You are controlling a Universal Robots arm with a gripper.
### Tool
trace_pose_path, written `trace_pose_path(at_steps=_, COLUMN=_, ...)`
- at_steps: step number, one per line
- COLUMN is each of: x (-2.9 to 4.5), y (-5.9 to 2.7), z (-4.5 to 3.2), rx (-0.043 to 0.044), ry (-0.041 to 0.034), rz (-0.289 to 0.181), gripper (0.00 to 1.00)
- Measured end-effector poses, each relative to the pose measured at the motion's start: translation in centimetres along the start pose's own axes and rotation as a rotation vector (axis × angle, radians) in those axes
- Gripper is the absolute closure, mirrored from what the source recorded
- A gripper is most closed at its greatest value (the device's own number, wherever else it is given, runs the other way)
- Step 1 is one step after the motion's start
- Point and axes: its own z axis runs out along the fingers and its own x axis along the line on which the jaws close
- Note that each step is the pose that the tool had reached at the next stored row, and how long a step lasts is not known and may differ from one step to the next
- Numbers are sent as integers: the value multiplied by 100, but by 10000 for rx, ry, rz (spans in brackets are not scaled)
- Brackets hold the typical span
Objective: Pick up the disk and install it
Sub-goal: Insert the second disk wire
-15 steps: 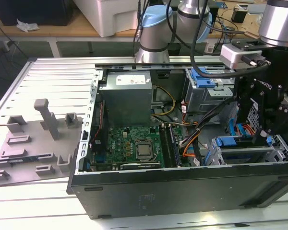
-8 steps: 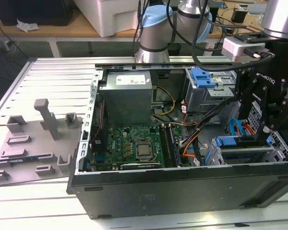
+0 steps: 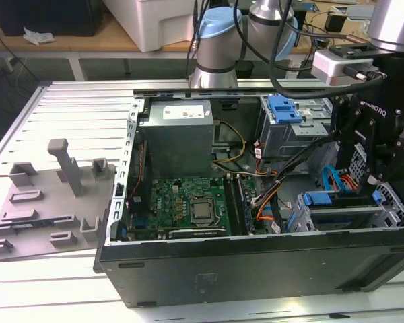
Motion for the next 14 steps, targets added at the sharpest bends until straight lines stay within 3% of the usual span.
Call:
trace_pose_path(at_steps=2, x=1, y=0, z=-2, rx=1, ry=-11, rz=0, gripper=49)
trace_pose_path(at_steps=3, x=2, y=0, z=-2, rx=2, ry=-17, rz=1, gripper=49)
trace_pose_path(at_steps=5, x=7, y=1, z=-1, rx=4, ry=-45, rz=2, gripper=61)
trace_pose_path(at_steps=6, x=8, y=1, z=-1, rx=5, ry=-52, rz=2, gripper=85)
trace_pose_path(at_steps=8, x=10, y=1, z=0, rx=6, ry=-67, rz=2, gripper=89)
trace_pose_path(at_steps=14, x=16, y=1, z=1, rx=10, ry=-110, rz=4, gripper=89)
